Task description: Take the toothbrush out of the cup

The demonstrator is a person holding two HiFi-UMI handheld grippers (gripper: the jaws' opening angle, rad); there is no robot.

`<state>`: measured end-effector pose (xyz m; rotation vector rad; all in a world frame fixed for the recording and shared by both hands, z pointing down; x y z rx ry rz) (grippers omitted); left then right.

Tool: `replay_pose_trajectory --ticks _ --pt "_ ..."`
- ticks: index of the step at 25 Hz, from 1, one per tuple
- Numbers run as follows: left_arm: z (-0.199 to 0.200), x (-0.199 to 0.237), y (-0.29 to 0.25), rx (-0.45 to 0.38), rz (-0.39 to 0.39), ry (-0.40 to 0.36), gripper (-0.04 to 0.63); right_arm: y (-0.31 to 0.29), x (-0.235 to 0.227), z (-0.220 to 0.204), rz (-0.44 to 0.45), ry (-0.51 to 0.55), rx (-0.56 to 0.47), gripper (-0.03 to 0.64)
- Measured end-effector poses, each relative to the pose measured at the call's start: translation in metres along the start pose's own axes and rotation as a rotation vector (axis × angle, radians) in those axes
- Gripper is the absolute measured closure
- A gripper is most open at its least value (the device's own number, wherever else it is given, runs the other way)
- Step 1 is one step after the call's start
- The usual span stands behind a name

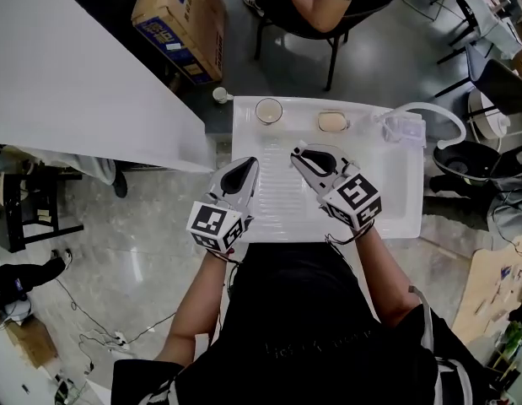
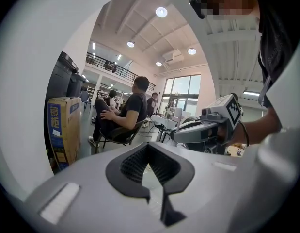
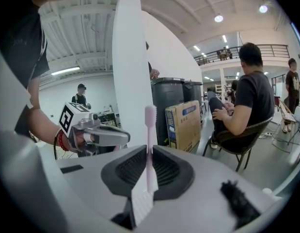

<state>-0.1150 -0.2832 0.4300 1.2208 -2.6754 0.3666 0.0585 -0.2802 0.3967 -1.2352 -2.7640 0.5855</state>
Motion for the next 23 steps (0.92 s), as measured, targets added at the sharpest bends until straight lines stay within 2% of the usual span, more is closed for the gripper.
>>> replay_pose_trajectory --ticks 9,23 --pt "-0.001 -0.007 -0.006 0.014 -0.030 -0.010 0.586 0.010 0.008 -0.009 -0.015 -0.048 -0.008 0.571" --pt "-0.009 -0.017 -0.021 0.022 -0.020 0.011 0.586 0.025 0.002 -0.024 -0.009 -0.067 0.009 0.571"
Point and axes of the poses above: the fingertips, and each gripper's own axes: y backward along the fingers, x to its left, z out of its top, the point moved 7 cm from there along y, backward along the fingers, and after that the axes turned 4 degrees about -x, right-handed, at the moved point
